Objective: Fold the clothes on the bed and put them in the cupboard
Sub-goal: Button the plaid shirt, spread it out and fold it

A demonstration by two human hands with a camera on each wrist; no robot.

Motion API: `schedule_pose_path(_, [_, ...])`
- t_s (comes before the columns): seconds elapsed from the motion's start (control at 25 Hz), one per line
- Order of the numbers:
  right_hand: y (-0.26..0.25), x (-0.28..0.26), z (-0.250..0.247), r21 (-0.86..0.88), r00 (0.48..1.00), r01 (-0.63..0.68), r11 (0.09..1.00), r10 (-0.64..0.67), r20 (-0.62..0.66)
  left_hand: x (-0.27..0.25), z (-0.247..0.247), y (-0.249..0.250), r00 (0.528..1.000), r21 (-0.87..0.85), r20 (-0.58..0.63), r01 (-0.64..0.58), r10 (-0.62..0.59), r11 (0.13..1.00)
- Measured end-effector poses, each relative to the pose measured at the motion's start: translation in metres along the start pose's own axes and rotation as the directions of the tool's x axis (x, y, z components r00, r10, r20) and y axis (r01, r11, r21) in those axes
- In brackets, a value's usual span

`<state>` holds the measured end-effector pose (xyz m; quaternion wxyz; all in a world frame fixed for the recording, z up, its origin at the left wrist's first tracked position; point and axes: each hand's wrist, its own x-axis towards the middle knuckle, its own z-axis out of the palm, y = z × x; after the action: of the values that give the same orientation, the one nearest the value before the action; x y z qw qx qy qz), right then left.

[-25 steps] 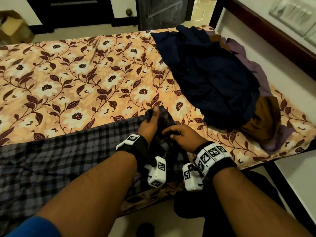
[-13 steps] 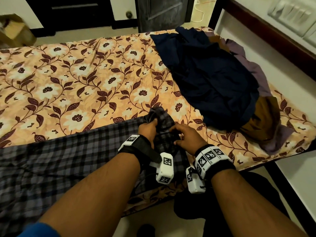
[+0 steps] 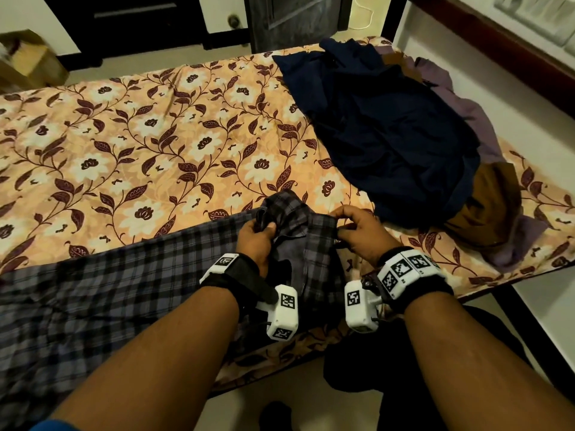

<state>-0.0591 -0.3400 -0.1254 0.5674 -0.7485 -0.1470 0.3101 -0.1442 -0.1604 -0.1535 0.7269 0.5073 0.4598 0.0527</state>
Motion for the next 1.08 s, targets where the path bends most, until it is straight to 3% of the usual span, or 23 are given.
schedule_pose_path(0.08, [0.005,0.002,0.012,-0.107,0.995,0.077,0.991,-0.083,-0.047,0.0,-0.001,-0.008,0.994,0.065,-0.06,-0.091,0.095,0.994])
schedule_pose_path(0.16, [0.013,0.002,0.031,-0.282,0.988,0.147,0.948,-0.155,-0.007,-0.008,0.0,-0.014,0.986,0.057,-0.086,-0.138,0.143,0.989])
schedule_pose_path(0.28, [0.02,0.001,0.051,-0.456,0.979,0.201,0.867,-0.199,0.052,-0.019,0.001,-0.018,0.992,-0.07,0.008,-0.123,0.124,0.99])
schedule_pose_path(0.36, [0.018,0.003,0.054,-0.531,0.975,0.196,0.824,-0.221,0.018,-0.024,0.0,-0.017,0.973,-0.063,0.022,-0.226,0.228,0.972])
schedule_pose_path(0.44, [0.019,0.006,0.054,-0.629,0.979,0.19,0.754,-0.197,0.06,-0.027,-0.002,-0.014,0.926,0.093,-0.016,-0.374,0.377,0.923])
schedule_pose_path(0.52, [0.019,0.005,0.057,-0.747,0.983,0.184,0.639,-0.1,0.156,-0.034,0.001,-0.008,0.868,0.468,-0.071,-0.405,0.491,0.785])
schedule_pose_path(0.56, [0.019,0.004,0.057,-0.759,0.982,0.186,0.624,-0.083,0.172,-0.037,0.003,-0.008,0.833,0.673,-0.075,-0.364,0.549,0.644])
schedule_pose_path(0.6, [0.016,0.004,0.057,-0.729,0.982,0.187,0.659,-0.113,0.15,-0.038,0.005,-0.009,0.812,0.821,-0.007,-0.329,0.584,0.467])
schedule_pose_path(0.64, [0.011,0.006,0.056,-0.661,0.982,0.183,0.727,-0.173,0.081,-0.036,0.005,-0.012,0.823,0.899,0.099,-0.316,0.559,0.305])
schedule_pose_path(0.68, [0.009,0.009,0.053,-0.599,0.974,0.185,0.779,-0.226,0.006,-0.032,0.003,-0.016,0.858,0.924,0.175,-0.312,0.483,0.221])
schedule_pose_path(0.76, [0.007,0.015,0.05,-0.621,0.979,0.178,0.763,-0.201,0.034,-0.019,-0.007,-0.026,0.947,0.948,0.148,-0.218,0.286,0.231])
schedule_pose_path(0.8, [0.007,0.014,0.051,-0.703,0.985,0.173,0.69,-0.12,0.124,-0.015,-0.012,-0.031,0.971,0.956,0.106,-0.159,0.216,0.246])
schedule_pose_path(0.88, [0.011,0.008,0.053,-0.846,0.972,0.179,0.502,0.043,0.231,-0.014,-0.014,-0.031,0.971,0.965,0.078,-0.13,0.226,0.227])
schedule_pose_path(0.92, [0.011,0.007,0.052,-0.865,0.976,0.169,0.473,0.039,0.212,-0.016,-0.011,-0.029,0.948,0.966,0.109,-0.172,0.299,0.192])
schedule_pose_path(1.0, [0.003,0.013,0.05,-0.821,0.987,0.158,0.549,-0.089,0.131,-0.017,-0.001,-0.023,0.872,0.945,0.241,-0.31,0.426,0.1])
schedule_pose_path(1.04, [0.0,0.022,0.05,-0.773,0.986,0.165,0.613,-0.13,0.107,-0.016,0.003,-0.023,0.855,0.932,0.293,-0.355,0.428,0.071])
schedule_pose_path(1.08, [-0.001,0.031,0.052,-0.742,0.986,0.168,0.649,-0.115,0.123,-0.014,0.006,-0.024,0.867,0.93,0.298,-0.358,0.399,0.082])
